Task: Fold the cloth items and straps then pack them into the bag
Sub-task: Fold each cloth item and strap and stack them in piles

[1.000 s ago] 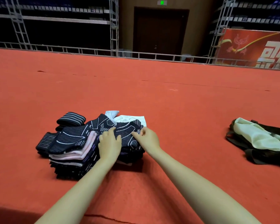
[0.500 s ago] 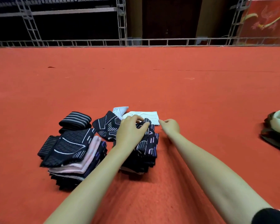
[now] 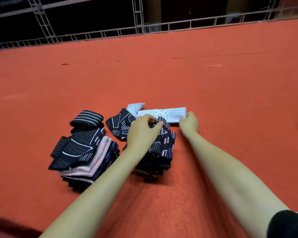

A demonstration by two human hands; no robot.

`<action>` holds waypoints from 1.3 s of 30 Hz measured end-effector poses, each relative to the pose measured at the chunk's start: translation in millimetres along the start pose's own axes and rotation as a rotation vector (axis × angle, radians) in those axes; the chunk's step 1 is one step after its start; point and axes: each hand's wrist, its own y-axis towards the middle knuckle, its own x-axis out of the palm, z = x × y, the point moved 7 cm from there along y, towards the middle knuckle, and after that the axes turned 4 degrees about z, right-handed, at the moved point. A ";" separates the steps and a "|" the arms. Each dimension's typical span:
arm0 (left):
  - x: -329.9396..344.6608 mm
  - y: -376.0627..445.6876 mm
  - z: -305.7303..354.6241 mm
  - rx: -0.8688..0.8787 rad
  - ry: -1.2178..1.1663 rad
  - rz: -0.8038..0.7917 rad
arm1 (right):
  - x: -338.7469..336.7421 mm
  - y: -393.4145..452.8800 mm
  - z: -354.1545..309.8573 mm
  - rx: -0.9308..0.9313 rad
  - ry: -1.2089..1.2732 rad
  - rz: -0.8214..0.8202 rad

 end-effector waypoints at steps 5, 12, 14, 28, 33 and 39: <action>-13.1 -10.0 28.0 0.097 0.089 0.060 | -75.6 -29.6 23.8 0.171 0.426 0.111; 5.6 -99.1 120.9 0.454 -0.059 0.126 | -176.6 -82.1 99.5 0.329 0.587 0.050; 32.8 -121.1 130.8 0.437 -0.099 0.012 | -202.9 -102.5 118.7 0.379 0.599 0.061; 142.3 -170.1 63.0 -0.075 0.009 -0.327 | -290.2 -178.4 176.2 0.401 0.722 0.258; 144.3 -167.8 66.9 -0.115 -0.088 -0.387 | -276.3 -184.5 160.5 0.132 0.621 0.183; 121.5 -167.6 53.3 -0.088 -0.167 -0.328 | -243.3 -185.1 128.7 -0.001 0.604 0.087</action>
